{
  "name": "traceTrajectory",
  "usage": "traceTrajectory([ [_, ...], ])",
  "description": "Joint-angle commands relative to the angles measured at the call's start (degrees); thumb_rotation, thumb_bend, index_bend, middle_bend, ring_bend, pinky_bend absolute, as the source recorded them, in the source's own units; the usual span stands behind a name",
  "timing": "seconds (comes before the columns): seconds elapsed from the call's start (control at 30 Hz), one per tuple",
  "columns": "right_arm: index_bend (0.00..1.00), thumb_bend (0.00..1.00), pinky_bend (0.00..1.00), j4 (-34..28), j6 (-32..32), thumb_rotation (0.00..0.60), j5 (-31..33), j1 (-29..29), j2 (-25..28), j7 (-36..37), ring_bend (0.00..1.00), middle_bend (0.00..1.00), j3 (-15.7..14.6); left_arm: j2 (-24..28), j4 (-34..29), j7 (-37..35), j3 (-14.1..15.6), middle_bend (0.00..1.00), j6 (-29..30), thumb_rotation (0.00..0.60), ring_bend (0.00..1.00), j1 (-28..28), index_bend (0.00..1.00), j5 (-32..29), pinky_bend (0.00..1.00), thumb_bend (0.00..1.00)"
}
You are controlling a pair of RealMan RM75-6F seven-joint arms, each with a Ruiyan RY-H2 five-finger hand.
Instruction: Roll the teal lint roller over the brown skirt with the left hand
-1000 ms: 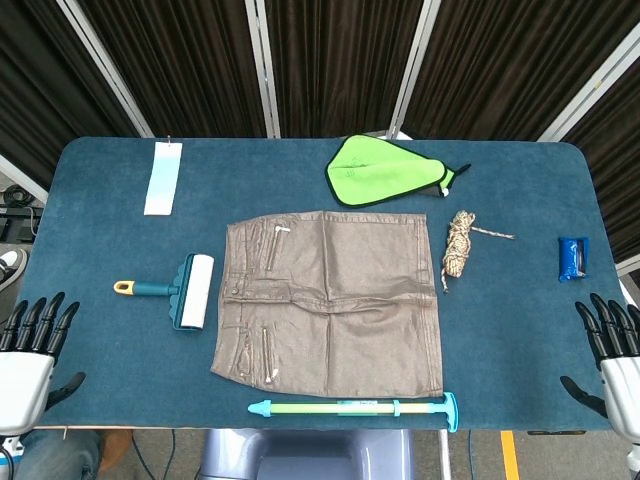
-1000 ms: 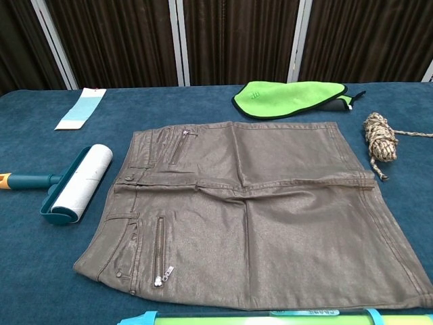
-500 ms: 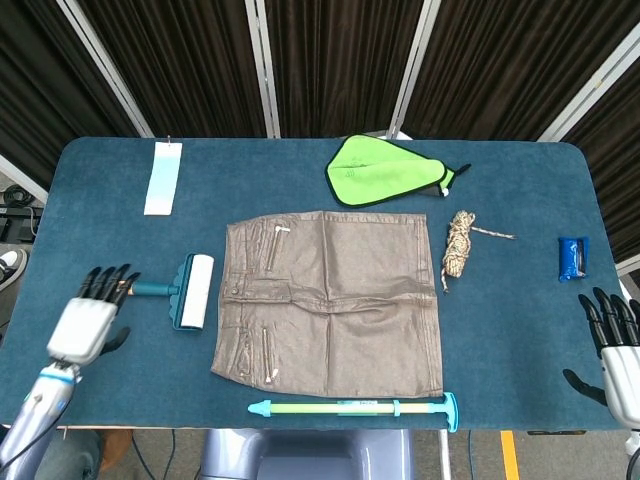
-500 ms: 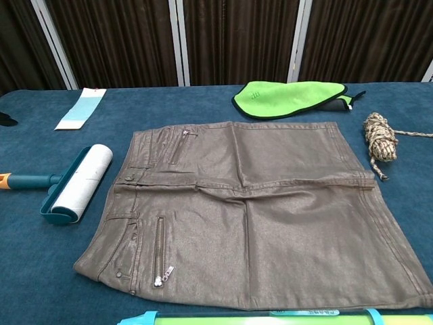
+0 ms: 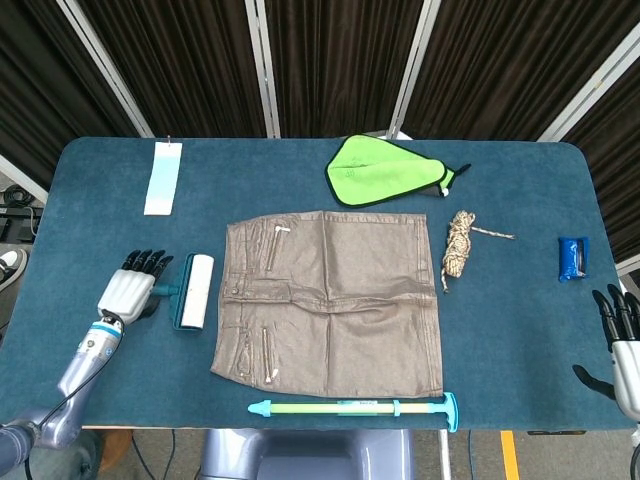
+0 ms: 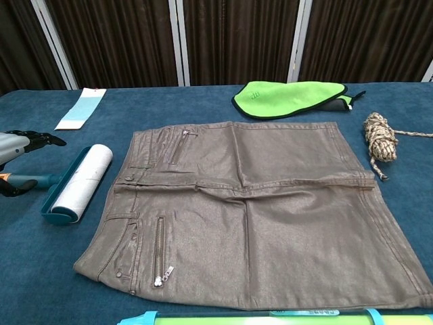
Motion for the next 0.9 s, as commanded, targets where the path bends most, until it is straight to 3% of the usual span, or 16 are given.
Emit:
traceTrajectory([
  [0.03,0.00,0.00,0.00,0.01,0.01,0.600,-0.08,-0.01,0.09,0.22,0.00,0.00,-0.05,-1.50,2.02,-1.35,0.34,0.06,0.73,0.600,0.01,-0.47,0.09,0.24,0.08,0.50],
  [0.43,0.00,0.00,0.00,-0.48,-0.25,0.600,-0.36,0.16,0.70,1.24,0.00,0.00,-0.26,-4.97,7.00,-2.11,1.38,0.11,1.97,0.600,0.05,-0.33,0.13,-0.94,0.14,0.50],
  [0.77,0.00,0.00,0.00,-0.46,-1.00,0.600,0.08,0.45,0.97,1.87,0.00,0.00,-0.31,-6.99,9.74,-5.04,2.17,0.18,2.11,0.600,0.14,-0.66,0.18,-0.67,0.19,0.56],
  [0.9,0.00,0.00,0.00,-0.38,-1.18,0.600,0.30,0.53,0.93,1.76,0.00,0.00,-0.31,-7.32,10.38,-5.77,2.42,0.24,2.43,0.600,0.18,-0.80,0.24,-0.40,0.23,0.63],
])
